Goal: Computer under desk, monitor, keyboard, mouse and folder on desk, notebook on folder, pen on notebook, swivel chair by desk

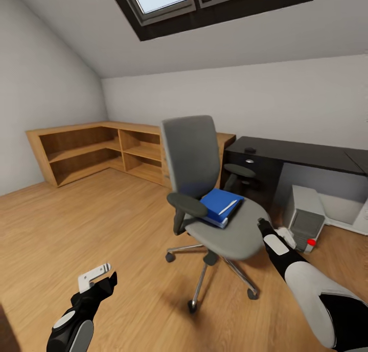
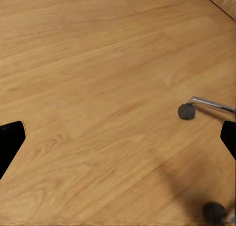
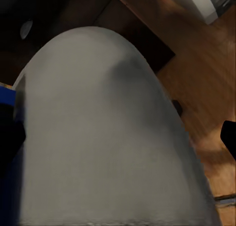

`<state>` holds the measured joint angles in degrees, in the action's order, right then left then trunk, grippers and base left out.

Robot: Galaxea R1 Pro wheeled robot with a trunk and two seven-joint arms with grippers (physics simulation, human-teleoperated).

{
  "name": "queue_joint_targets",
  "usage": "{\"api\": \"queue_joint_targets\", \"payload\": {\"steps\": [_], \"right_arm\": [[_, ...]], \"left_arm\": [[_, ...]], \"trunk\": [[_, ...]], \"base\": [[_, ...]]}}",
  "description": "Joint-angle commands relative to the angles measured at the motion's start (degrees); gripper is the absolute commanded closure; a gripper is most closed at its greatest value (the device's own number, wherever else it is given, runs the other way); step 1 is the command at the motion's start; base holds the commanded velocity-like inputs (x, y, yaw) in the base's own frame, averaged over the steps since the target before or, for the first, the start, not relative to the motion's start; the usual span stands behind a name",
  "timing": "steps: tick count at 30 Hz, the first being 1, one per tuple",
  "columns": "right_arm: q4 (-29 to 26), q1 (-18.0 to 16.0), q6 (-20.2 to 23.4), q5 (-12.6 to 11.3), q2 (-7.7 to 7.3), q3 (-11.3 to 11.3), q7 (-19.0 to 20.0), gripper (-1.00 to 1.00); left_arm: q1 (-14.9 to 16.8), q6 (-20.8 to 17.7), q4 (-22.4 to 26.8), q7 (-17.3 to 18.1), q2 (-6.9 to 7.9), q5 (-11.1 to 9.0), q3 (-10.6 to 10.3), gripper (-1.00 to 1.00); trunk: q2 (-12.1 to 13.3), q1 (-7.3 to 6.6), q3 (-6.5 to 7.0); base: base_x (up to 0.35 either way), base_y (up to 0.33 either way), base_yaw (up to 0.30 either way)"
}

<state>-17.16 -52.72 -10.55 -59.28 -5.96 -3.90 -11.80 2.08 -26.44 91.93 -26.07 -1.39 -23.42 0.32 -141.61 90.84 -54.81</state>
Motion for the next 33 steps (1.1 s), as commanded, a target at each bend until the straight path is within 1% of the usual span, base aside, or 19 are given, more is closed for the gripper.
{"api": "queue_joint_targets", "payload": {"steps": [1, 8, 10, 11, 13, 14, 17, 18, 19, 20, 22, 23, 24, 28, 33], "right_arm": [[0.00, -0.02, -0.19, -0.61, -0.01, 0.05, -0.05, -1.00], [0.19, -0.02, 0.14, -0.90, -0.15, -0.02, -0.10, -1.00], [0.24, 0.00, 1.43, -1.07, -0.52, -0.06, -0.13, -1.00], [0.26, -0.01, 3.25, -1.15, -0.66, -0.10, -0.10, -1.00], [0.27, -0.01, 4.66, -1.37, -0.71, -0.19, -0.09, -1.00], [0.28, -0.01, 6.10, -1.88, -0.74, -0.27, -0.08, -1.00], [0.28, -0.02, 8.29, -3.27, -0.82, -0.34, -0.07, -1.00], [0.28, -0.02, 9.75, -4.49, -0.88, -0.36, -0.09, -1.00], [0.28, -0.02, 10.47, -5.13, -0.95, -0.37, -0.10, -1.00], [0.28, -0.02, 11.91, -6.44, -1.19, -0.37, -0.12, -1.00], [0.30, 0.00, 13.35, -7.56, -1.53, -0.36, -0.13, -1.00], [0.34, -0.01, 16.22, -9.17, -2.14, -0.34, -0.14, -1.00], [0.35, -0.01, 17.57, -9.75, -2.32, -0.33, -0.13, -1.00], [0.37, -0.01, 20.23, -10.69, -2.54, -0.33, -0.10, -1.00], [0.37, 0.01, 22.00, -11.15, -2.62, -0.38, -0.21, -1.00]], "left_arm": [[0.03, -0.19, 0.09, -0.34, -0.02, -0.57, 0.03, -1.00], [0.03, -0.19, 0.09, -0.30, -0.02, -0.57, 0.03, -1.00], [0.03, -0.18, 0.09, -0.30, -0.02, -0.57, 0.03, -1.00], [0.03, -0.19, 0.09, -0.30, -0.02, -0.57, 0.03, -1.00], [0.03, -0.19, 0.09, -0.30, -0.02, -0.57, 0.03, -1.00], [0.03, -0.19, 0.09, -0.30, -0.02, -0.57, 0.05, -1.00], [0.03, -0.09, 0.13, -0.38, -0.05, -0.53, 0.04, -1.00], [0.03, -0.03, 0.17, -0.45, -0.10, -0.51, 0.02, -1.00], [0.03, -0.01, 0.19, -0.47, -0.12, -0.51, -0.03, -1.00], [0.03, 0.02, 0.21, -0.51, -0.15, -0.50, -0.19, -1.00], [0.03, 0.02, 0.23, -0.53, -0.13, -0.49, -0.41, -1.00], [0.03, 0.02, 0.25, -0.55, -0.12, -0.49, -0.75, -1.00], [0.03, 0.02, 0.26, -0.56, -0.11, -0.49, -0.85, -1.00], [0.03, 0.04, 0.26, -0.56, -0.11, -0.48, -0.97, -1.00], [0.03, 0.00, 0.26, -0.56, -0.11, -0.48, -1.01, -1.00]], "trunk": [[-0.03, -0.04, -0.06], [-0.03, -0.04, -0.06], [-0.03, -0.04, -0.06], [-0.03, -0.04, -0.06], [-0.03, -0.04, -0.06], [-0.03, -0.04, -0.06], [-0.03, -0.04, -0.06], [-0.03, -0.04, -0.06], [-0.03, -0.04, -0.06], [-0.03, -0.04, -0.06], [-0.03, -0.04, -0.06], [-0.03, -0.04, -0.06], [-0.03, -0.04, -0.06], [-0.03, -0.04, -0.06], [-0.03, -0.04, -0.06]], "base": [[-0.292, -0.120, 0.000], [-0.255, -0.126, 0.000], [-0.118, -0.076, 0.000], [-0.049, -0.030, 0.000], [-0.035, -0.022, 0.000], [-0.020, -0.012, 0.000], [-0.013, -0.008, 0.000], [-0.007, -0.004, 0.000], [-0.005, -0.003, 0.000], [-0.003, -0.002, 0.000], [-0.002, -0.001, 0.000], [0.000, 0.000, 0.000], [0.000, 0.000, 0.000], [0.000, 0.000, 0.000], [0.000, 0.000, 0.000]]}}
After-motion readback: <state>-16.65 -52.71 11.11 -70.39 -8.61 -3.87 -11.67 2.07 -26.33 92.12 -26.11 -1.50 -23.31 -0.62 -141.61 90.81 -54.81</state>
